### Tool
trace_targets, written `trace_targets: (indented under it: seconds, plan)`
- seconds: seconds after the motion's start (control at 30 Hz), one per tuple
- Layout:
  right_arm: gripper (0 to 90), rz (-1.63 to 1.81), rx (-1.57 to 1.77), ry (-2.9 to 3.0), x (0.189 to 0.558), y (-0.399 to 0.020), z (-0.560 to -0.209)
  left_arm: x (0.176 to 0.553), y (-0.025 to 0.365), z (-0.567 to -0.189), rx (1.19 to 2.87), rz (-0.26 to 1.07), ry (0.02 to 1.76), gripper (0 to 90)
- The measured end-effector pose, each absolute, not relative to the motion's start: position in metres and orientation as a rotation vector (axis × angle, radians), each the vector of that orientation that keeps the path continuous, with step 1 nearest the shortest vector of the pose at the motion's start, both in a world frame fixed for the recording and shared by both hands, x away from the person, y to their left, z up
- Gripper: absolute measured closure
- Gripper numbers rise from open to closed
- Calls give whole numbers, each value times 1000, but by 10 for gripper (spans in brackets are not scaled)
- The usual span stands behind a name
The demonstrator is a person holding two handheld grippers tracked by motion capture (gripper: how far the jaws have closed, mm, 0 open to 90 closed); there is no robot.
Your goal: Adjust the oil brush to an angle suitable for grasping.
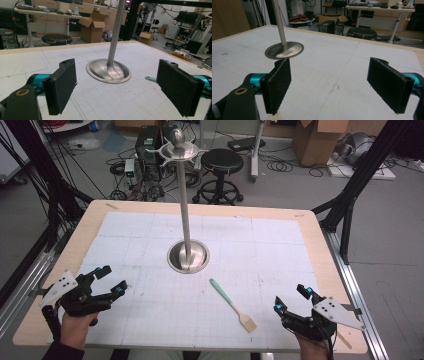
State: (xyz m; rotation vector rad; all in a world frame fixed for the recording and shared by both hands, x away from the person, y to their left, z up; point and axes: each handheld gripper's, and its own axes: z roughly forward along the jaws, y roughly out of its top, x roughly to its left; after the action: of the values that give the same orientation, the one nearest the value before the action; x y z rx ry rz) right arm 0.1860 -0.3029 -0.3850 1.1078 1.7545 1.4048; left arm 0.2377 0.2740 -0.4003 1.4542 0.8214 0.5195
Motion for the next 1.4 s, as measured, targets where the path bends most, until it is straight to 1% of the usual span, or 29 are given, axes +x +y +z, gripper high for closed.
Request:
trace_targets:
  seconds: [0.17,0.37,0.63,0.77,0.87,0.97,1.03,1.07,1.17,1.27,1.4]
  plan:
    - [179,1409,1116,1749,187,-304,-386,235,276,-402,1411,489,841,171]
    - [191,1417,1102,1754,187,-302,-385,234,276,-404,1430,494,839,172]
    - [194,1433,1055,1788,189,-289,-378,233,276,-405,1450,497,837,181]
    - [194,1417,1036,1830,194,-274,-372,236,276,-407,1458,493,839,181]
    - [224,1394,1019,1880,198,-261,-367,237,274,-407,1465,491,835,182]
    - [225,1365,970,1905,202,-246,-363,238,273,-407,1467,488,832,182]
    - [227,1344,941,1931,205,-236,-363,238,272,-408,1469,485,832,182]
    - [229,1302,903,1952,208,-224,-364,238,272,-408,1467,485,832,182]
    - [228,1281,889,1948,209,-214,-365,239,273,-408,1458,481,836,182]
    - [228,1320,892,1945,206,-211,-365,242,273,-408,1450,475,837,182]
    - [208,1352,954,1931,201,-222,-368,245,272,-409,1450,464,833,183]
